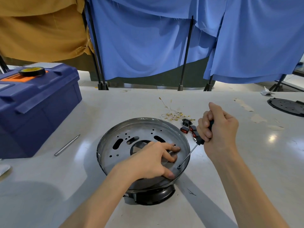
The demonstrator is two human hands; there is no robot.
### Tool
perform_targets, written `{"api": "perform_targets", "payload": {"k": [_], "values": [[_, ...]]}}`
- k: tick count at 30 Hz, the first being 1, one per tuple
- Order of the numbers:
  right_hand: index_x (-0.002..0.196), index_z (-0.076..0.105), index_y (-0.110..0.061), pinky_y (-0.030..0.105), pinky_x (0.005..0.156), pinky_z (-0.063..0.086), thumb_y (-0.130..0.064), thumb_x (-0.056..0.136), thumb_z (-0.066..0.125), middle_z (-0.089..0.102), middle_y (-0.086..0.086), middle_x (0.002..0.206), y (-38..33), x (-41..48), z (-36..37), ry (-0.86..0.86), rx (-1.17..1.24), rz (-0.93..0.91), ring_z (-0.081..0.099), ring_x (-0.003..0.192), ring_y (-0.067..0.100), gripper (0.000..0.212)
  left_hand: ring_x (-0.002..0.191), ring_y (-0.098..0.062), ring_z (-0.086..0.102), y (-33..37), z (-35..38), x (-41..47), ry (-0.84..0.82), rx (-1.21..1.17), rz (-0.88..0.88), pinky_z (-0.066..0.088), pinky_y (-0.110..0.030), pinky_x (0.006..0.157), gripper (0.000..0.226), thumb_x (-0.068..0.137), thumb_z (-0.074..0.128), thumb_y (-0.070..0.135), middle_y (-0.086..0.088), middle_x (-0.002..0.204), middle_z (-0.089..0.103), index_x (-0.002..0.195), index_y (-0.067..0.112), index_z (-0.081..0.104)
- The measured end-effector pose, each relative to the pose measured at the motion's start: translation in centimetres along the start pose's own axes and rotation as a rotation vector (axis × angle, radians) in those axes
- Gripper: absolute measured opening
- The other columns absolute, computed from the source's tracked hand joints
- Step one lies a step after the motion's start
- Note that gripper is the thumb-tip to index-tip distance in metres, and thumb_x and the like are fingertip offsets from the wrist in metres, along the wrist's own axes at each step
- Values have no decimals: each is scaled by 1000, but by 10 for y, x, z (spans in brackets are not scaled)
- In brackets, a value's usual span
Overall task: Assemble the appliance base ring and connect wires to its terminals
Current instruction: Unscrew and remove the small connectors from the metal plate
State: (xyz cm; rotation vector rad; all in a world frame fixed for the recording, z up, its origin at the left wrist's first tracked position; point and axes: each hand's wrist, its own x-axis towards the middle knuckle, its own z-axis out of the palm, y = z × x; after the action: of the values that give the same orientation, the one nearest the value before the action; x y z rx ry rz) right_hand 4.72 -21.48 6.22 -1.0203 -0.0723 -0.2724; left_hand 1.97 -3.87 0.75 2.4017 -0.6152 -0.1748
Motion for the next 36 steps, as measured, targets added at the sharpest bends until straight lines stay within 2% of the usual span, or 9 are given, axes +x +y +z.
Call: {"api": "perform_targets", "payload": {"k": [9, 13, 16, 18, 23, 26, 29, 33, 36], "values": [[48, 43, -16, 15, 37, 22, -24, 98, 54, 40, 2, 44, -4, -8, 6, -135, -51, -51, 23, 29, 13, 52, 131, 11, 30, 2, -1, 0, -5, -10, -4, 27, -25, 111, 37, 69, 82, 20, 24, 142, 45, 105, 13, 74], [51, 47, -14, 18, 38, 27, -31, 99, 44, 43, 3, 47, -8, -13, 9, -263, -31, -2, 25, 31, 16, 51, 134, 6, 32, 6, -1, -2, -8, -22, -19, 28, -29, 113, 39, 69, 82, 17, 21, 143, 44, 107, 12, 73], [63, 58, -8, 25, 44, 36, -29, 92, 35, 48, 9, 57, -13, -17, 7, -519, -8, 99, 36, 41, 20, 43, 132, -2, 37, 10, -2, -3, 10, -27, -36, 31, -36, 113, 60, 68, 83, 17, 21, 141, 45, 124, 18, 64], [77, 65, -5, 30, 49, 40, -26, 91, 34, 48, 11, 63, -13, -20, 5, -627, -95, 99, 41, 51, 23, 40, 126, -6, 41, 12, -2, -5, 30, -36, -39, 33, -33, 110, 72, 66, 85, 17, 18, 133, 47, 132, 24, 57], [98, 67, -1, 33, 70, 52, -21, 99, 44, 63, 17, 83, -16, -20, 3, -744, -162, 50, 61, 73, 31, 31, 119, -9, 45, 21, 2, -6, 30, -129, -34, 35, -21, 106, 67, 66, 83, 2, 11, 124, 42, 124, 27, 60], [98, 70, -2, 35, 76, 54, -20, 92, 55, 69, 19, 89, -18, -19, 1, -737, -183, 1, 68, 81, 36, 24, 103, -6, 48, 25, -2, -7, 13, -210, -49, 41, -16, 92, 59, 65, 80, -4, 4, 120, 43, 112, 27, 62], [93, 73, -5, 37, 75, 56, -18, 83, 64, 71, 18, 87, -19, -23, -2, -648, -173, -77, 70, 80, 41, 18, 80, -2, 47, 28, -5, -6, -42, -260, -73, 42, -12, 73, 53, 65, 77, -9, 0, 104, 51, 106, 22, 63], [89, 75, -8, 33, 73, 59, -19, 72, 78, 74, 13, 84, -20, -32, -3, -543, -273, -210, 73, 78, 35, 21, 88, -14, 56, 24, -9, -5, -43, -429, -84, 49, -27, 83, 40, 70, 72, -16, -9, 96, 60, 102, 6, 62], [89, 74, -11, 35, 74, 61, -28, 66, 84, 75, 6, 84, -18, -37, 1, -444, -421, -320, 74, 77, 28, 30, 90, -16, 61, 22, -11, -5, 0, -594, -86, 51, -27, 91, 31, 79, 73, -4, -17, 99, 65, 107, 4, 64]]}}
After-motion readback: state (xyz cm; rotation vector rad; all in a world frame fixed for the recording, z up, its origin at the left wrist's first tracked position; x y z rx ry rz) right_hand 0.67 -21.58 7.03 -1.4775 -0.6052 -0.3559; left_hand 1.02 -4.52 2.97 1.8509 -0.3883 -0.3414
